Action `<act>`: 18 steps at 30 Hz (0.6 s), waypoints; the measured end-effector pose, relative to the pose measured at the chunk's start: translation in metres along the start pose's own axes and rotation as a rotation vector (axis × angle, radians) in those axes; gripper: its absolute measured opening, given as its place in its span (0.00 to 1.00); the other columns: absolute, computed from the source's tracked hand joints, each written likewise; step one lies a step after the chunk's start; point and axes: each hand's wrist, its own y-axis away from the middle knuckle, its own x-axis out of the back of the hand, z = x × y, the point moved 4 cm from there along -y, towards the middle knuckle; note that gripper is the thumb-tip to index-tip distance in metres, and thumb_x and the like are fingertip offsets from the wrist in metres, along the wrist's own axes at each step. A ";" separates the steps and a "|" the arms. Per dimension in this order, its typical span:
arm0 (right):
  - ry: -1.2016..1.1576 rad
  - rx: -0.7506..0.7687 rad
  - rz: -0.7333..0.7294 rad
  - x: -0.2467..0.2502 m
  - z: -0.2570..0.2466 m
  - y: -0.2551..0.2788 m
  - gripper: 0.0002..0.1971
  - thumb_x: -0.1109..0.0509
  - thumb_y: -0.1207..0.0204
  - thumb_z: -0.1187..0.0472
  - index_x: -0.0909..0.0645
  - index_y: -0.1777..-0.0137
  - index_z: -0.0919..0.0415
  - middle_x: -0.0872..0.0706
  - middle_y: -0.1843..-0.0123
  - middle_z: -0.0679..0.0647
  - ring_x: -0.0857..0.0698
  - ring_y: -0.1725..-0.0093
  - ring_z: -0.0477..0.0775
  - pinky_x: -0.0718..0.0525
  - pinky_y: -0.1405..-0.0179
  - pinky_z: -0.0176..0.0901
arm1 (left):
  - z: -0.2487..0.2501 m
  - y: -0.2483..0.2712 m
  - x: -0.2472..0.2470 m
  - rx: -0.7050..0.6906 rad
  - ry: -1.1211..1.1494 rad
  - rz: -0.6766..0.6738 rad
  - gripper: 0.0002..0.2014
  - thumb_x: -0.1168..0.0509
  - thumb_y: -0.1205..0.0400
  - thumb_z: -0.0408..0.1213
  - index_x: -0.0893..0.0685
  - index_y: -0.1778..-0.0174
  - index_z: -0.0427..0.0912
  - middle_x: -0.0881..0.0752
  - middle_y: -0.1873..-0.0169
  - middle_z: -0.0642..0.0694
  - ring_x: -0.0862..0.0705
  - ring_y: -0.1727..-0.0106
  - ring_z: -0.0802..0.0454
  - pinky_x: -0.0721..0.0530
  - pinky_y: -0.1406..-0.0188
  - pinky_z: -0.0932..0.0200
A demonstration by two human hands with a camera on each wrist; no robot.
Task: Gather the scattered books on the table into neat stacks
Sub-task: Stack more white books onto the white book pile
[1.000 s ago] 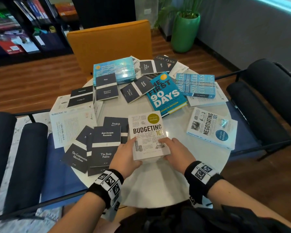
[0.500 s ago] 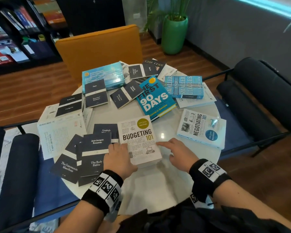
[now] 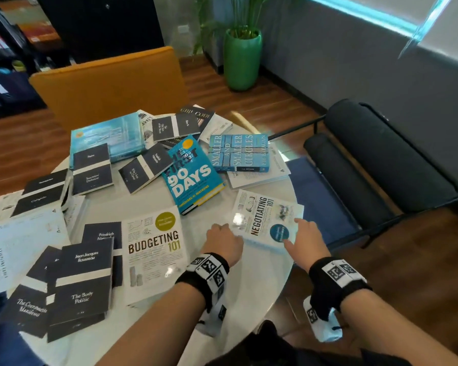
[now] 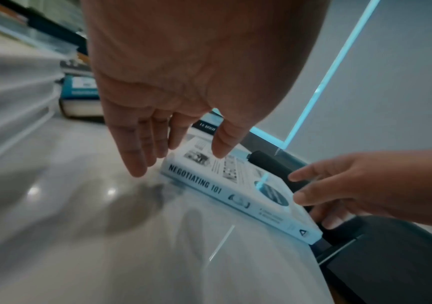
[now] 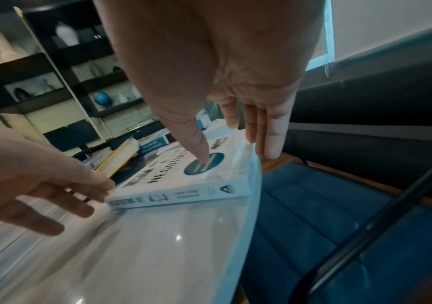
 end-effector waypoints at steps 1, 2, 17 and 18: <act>-0.049 -0.002 -0.031 -0.002 0.008 -0.007 0.24 0.31 0.27 0.60 0.27 0.30 0.55 0.21 0.36 0.58 0.24 0.33 0.61 0.21 0.35 0.54 | 0.000 -0.006 -0.005 0.061 0.031 -0.013 0.22 0.45 0.14 0.46 0.27 0.27 0.37 0.28 0.31 0.36 0.30 0.28 0.39 0.31 0.26 0.47; -0.101 0.002 -0.071 -0.007 0.017 -0.015 0.24 0.31 0.30 0.59 0.27 0.32 0.52 0.19 0.37 0.56 0.21 0.35 0.60 0.18 0.36 0.54 | -0.001 -0.013 -0.009 0.109 0.062 -0.008 0.25 0.44 0.15 0.49 0.28 0.26 0.38 0.29 0.30 0.36 0.31 0.27 0.38 0.31 0.26 0.47; -0.359 -0.063 -0.133 -0.003 0.021 -0.032 0.35 0.29 0.25 0.51 0.40 0.20 0.51 0.25 0.26 0.54 0.23 0.28 0.56 0.21 0.30 0.54 | 0.010 -0.020 -0.001 0.143 0.857 0.290 0.13 0.35 0.16 0.35 0.36 0.47 0.41 0.17 0.52 0.43 0.14 0.50 0.43 0.13 0.46 0.37; -0.302 -0.045 -0.112 0.002 0.016 -0.031 0.35 0.30 0.24 0.47 0.39 0.20 0.51 0.28 0.26 0.55 0.27 0.26 0.58 0.24 0.28 0.57 | 0.009 -0.016 0.004 0.122 0.847 0.307 0.12 0.35 0.16 0.35 0.35 0.46 0.41 0.18 0.55 0.46 0.14 0.52 0.45 0.13 0.46 0.37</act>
